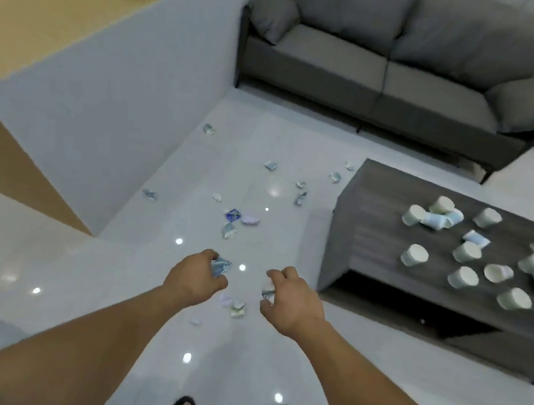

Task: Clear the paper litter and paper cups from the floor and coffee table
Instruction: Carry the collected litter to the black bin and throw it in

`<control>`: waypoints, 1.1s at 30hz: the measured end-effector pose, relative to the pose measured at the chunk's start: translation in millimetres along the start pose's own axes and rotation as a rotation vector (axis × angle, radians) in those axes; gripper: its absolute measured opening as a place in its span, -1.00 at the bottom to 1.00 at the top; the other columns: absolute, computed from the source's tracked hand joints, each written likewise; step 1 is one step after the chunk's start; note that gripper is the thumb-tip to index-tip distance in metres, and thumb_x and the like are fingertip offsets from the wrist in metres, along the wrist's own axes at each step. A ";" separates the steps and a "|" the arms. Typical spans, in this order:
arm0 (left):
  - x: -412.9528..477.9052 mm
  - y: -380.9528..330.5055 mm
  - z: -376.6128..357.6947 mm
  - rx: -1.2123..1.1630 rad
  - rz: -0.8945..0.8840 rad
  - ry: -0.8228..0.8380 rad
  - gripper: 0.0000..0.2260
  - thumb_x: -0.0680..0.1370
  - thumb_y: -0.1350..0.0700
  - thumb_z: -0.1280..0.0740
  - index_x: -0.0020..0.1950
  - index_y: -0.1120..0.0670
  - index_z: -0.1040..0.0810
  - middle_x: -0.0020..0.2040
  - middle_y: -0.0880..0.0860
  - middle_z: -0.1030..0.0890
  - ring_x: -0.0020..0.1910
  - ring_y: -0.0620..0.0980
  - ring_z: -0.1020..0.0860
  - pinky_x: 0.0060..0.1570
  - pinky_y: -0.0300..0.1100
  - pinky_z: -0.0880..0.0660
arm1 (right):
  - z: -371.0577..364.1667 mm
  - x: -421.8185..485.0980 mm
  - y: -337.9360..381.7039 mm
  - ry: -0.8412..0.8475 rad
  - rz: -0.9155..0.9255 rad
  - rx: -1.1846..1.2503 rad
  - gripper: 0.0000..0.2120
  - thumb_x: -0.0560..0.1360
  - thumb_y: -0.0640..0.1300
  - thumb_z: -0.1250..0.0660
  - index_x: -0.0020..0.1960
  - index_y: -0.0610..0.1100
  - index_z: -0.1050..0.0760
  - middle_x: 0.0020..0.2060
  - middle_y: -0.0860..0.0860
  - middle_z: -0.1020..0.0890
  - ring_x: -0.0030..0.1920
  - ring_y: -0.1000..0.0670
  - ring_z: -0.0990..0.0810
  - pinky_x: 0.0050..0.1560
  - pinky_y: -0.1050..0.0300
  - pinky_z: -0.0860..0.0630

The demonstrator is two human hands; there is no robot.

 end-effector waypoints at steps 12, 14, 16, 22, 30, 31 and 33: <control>-154.7 -287.5 -228.0 0.291 -0.580 0.301 -0.65 0.42 -0.02 -0.37 0.19 -0.07 -0.47 -0.05 -0.08 -0.57 -0.22 -0.11 -0.54 -0.28 -0.25 -0.46 | 12.8 -300.4 -264.7 -0.303 -0.584 0.258 -0.50 0.53 0.05 -0.24 0.44 -0.01 -0.30 0.30 -0.03 -0.37 0.21 -0.11 -0.47 0.10 0.05 -0.46; -199.5 -332.5 -284.5 0.342 -0.678 0.367 -0.64 0.43 -0.04 -0.36 0.21 -0.08 -0.47 -0.07 -0.08 -0.56 -0.22 -0.12 -0.55 -0.31 -0.25 -0.48 | 2.3 -369.0 -312.3 -0.346 -0.690 0.290 -0.50 0.54 0.05 -0.23 0.44 -0.03 -0.30 0.30 -0.04 -0.37 0.20 -0.12 -0.47 0.08 0.05 -0.46; -246.2 -374.0 -339.7 0.371 -0.766 0.421 -0.62 0.43 -0.06 -0.36 0.23 -0.08 -0.46 -0.03 -0.05 -0.57 -0.19 -0.09 -0.57 -0.28 -0.22 -0.49 | -9.0 -437.8 -355.2 -0.389 -0.790 0.325 -0.50 0.54 0.04 -0.23 0.45 -0.04 -0.29 0.31 -0.05 -0.36 0.21 -0.13 -0.47 0.08 0.05 -0.46; -374.1 -469.0 -475.6 0.455 -0.997 0.579 -0.55 0.43 -0.04 -0.37 0.30 0.00 -0.45 0.09 0.05 -0.58 -0.05 0.04 -0.58 -0.06 -0.16 -0.54 | -46.3 -610.3 -445.1 -0.478 -1.080 0.428 -0.47 0.54 0.07 -0.24 0.48 -0.02 -0.27 0.34 -0.03 -0.34 0.24 -0.10 -0.47 0.15 0.05 -0.47; -507.7 -549.6 -649.7 0.544 -1.168 0.802 -0.56 0.42 -0.02 -0.38 0.29 -0.01 -0.47 -0.01 -0.03 -0.54 -0.21 -0.07 -0.54 -0.35 -0.28 -0.39 | -112.3 -765.6 -553.9 -0.508 -1.362 0.547 -0.47 0.53 0.09 -0.25 0.46 -0.01 -0.28 0.33 -0.02 -0.36 0.21 -0.10 -0.48 0.06 0.08 -0.47; -519.9 -561.4 -672.5 0.552 -1.179 0.826 -0.56 0.42 -0.02 -0.38 0.29 -0.01 -0.46 0.00 -0.03 -0.53 -0.20 -0.06 -0.54 -0.35 -0.28 -0.39 | -117.1 -780.8 -572.0 -0.507 -1.384 0.551 -0.47 0.52 0.09 -0.25 0.46 -0.01 -0.28 0.33 -0.02 -0.36 0.20 -0.10 -0.48 0.05 0.08 -0.47; -544.0 -589.0 -716.4 0.560 -1.197 0.867 -0.56 0.43 -0.01 -0.38 0.30 -0.01 -0.46 0.01 -0.02 -0.54 -0.18 -0.04 -0.56 -0.31 -0.26 -0.43 | -124.2 -810.9 -608.1 -0.516 -1.432 0.559 -0.46 0.52 0.09 -0.25 0.46 -0.01 -0.28 0.33 -0.03 -0.36 0.20 -0.10 -0.48 0.05 0.08 -0.45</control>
Point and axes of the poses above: each hand's wrist, its own x-axis towards the middle knuckle, its own z-axis out of the back of the hand, y = z × x, the point moved 6 cm from there along x, towards the middle knuckle
